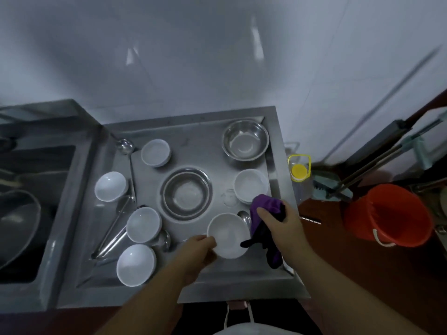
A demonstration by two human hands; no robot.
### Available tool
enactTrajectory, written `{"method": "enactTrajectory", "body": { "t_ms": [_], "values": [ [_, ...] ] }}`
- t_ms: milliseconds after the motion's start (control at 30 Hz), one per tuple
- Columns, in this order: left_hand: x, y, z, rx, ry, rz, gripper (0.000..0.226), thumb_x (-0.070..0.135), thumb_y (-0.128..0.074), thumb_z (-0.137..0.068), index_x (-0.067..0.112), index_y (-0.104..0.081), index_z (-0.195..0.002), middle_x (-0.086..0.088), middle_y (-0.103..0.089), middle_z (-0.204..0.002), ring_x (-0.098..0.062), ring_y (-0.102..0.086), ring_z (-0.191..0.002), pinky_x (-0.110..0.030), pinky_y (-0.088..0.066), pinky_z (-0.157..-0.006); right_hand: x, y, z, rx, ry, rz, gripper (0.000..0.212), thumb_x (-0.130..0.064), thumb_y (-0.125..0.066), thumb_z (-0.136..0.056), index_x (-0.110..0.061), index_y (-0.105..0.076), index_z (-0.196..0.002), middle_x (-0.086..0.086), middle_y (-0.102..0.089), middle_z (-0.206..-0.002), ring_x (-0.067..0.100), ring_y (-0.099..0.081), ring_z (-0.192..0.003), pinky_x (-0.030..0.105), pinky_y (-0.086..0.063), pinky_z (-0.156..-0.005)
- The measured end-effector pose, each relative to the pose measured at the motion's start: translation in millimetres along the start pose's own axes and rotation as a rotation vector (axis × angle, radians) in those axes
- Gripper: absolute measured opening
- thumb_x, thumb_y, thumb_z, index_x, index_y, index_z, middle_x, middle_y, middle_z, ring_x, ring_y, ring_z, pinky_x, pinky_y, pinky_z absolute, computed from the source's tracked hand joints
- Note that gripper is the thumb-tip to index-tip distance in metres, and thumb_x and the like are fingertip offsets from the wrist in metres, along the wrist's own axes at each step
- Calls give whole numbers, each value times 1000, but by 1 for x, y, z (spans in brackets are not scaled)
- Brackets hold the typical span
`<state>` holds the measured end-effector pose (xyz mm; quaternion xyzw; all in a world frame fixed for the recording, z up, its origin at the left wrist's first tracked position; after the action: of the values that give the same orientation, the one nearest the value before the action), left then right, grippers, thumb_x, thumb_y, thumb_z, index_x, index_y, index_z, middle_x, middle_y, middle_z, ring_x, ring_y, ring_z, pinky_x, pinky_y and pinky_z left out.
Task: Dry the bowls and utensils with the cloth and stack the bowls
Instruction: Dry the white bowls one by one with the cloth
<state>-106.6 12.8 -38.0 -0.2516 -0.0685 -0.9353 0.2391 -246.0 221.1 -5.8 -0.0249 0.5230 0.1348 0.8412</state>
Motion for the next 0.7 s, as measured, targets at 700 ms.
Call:
{"method": "enactTrajectory", "body": {
  "t_ms": [700],
  "values": [
    [148, 181, 137, -586, -441, 301, 57, 44, -51, -106, 8, -56, -149, -28, -56, -149, -39, -57, -133, -47, -51, -109, -182, -237, 132, -215, 738, 384, 44, -34, -68, -93, -49, -54, -133, -31, -64, -111, 4, -64, -104, 23, -57, -86]
  ]
}}
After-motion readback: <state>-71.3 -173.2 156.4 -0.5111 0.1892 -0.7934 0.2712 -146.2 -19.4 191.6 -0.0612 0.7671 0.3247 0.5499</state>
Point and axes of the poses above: each hand's wrist, its own z-axis away from the middle knuckle, its own y-axis out of the back of the hand, x = y × z, the point moved 3 cm from there along -z, towards the middle knuckle
